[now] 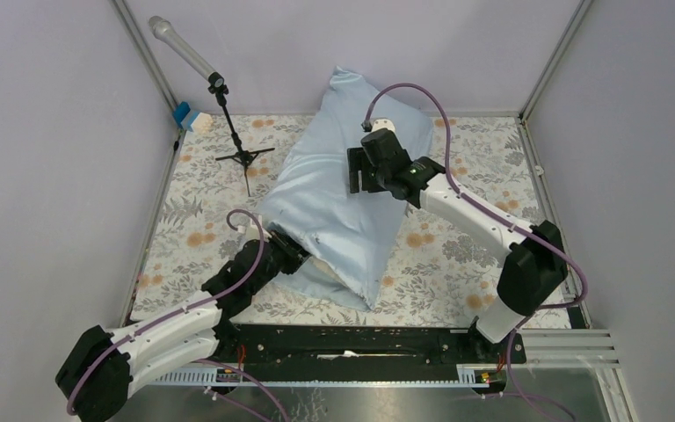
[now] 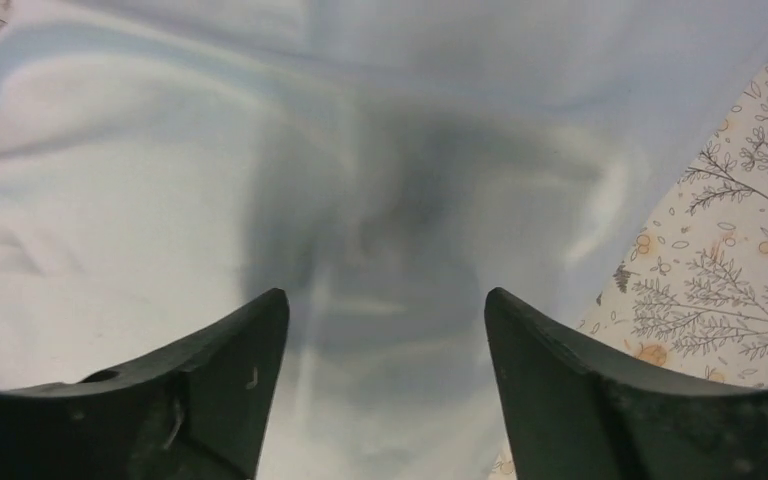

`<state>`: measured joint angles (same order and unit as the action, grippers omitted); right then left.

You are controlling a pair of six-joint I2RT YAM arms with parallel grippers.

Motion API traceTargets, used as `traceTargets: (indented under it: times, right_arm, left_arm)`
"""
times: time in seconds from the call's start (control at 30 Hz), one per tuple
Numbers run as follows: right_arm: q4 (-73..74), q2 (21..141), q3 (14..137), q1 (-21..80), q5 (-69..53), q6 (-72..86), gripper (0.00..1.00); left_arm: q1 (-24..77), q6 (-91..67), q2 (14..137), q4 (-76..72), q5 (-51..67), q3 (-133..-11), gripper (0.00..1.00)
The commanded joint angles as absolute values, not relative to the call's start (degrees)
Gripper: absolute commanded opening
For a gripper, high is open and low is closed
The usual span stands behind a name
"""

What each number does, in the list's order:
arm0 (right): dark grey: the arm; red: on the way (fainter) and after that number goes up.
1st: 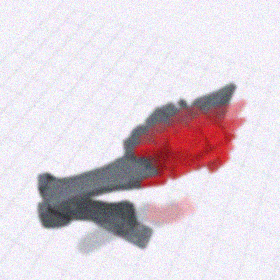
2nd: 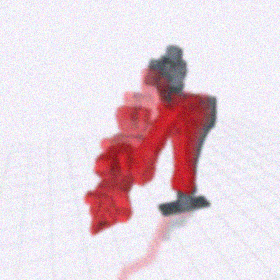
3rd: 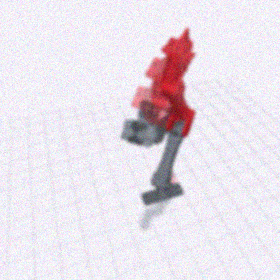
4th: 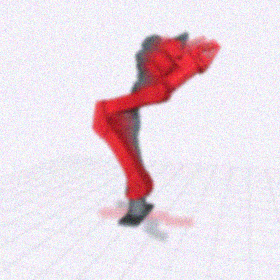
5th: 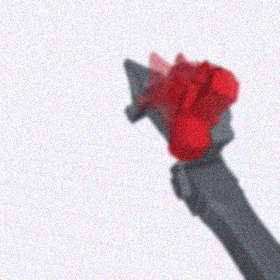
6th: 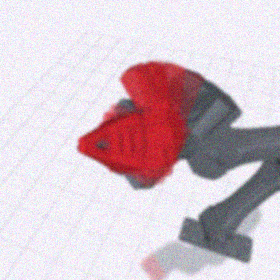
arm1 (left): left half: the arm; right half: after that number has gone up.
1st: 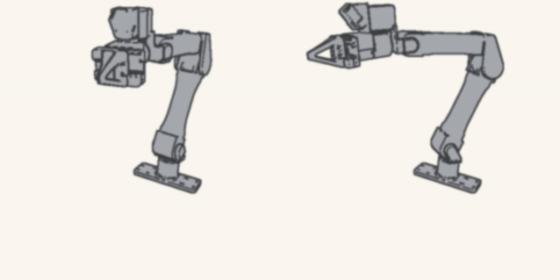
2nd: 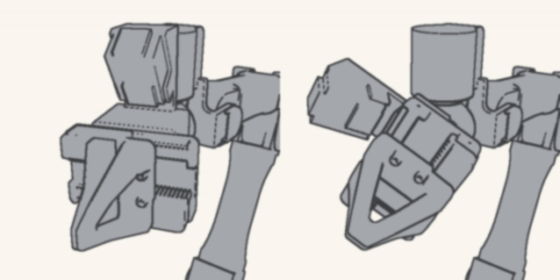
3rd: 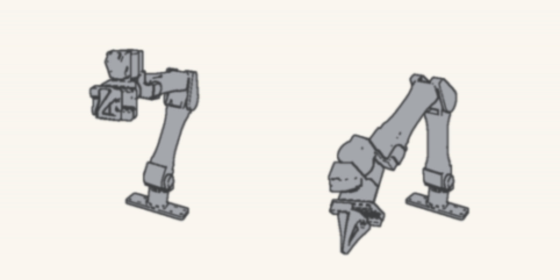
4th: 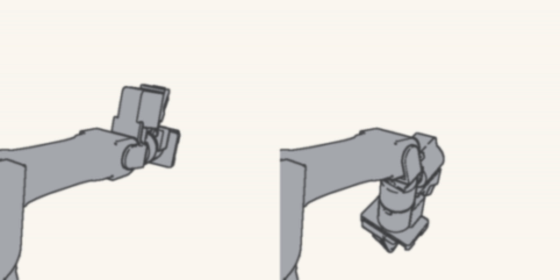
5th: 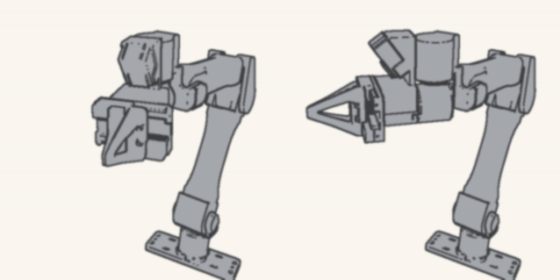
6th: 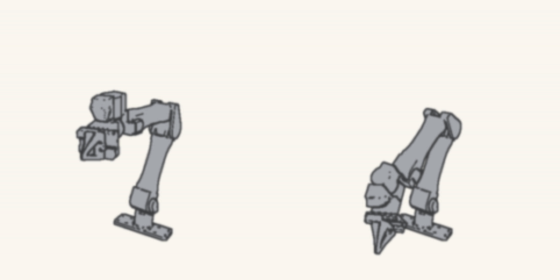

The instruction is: Put the pillow into the pillowcase

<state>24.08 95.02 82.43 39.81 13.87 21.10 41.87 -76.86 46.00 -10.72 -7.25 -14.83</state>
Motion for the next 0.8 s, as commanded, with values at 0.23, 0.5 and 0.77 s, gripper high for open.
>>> traceTargets:
  times: [0.23, 0.5, 0.77]
  right_arm:
    - [20.5, 88.3, 80.5, 40.4, 15.1, 17.1, 0.99]
    - [18.6, 100.3, 92.4, 39.7, 13.6, 12.0, 0.82]
    - [18.0, 104.6, 95.2, 39.7, 12.4, 3.2, 0.67]
  left_arm:
    - [41.9, -79.2, 47.0, -15.3, -10.0, -10.4, 0.0]
    - [41.9, -79.8, 46.6, -15.5, -9.7, -9.3, 0.0]
    - [41.9, -79.5, 45.6, -14.5, -9.6, -9.0, 0.0]
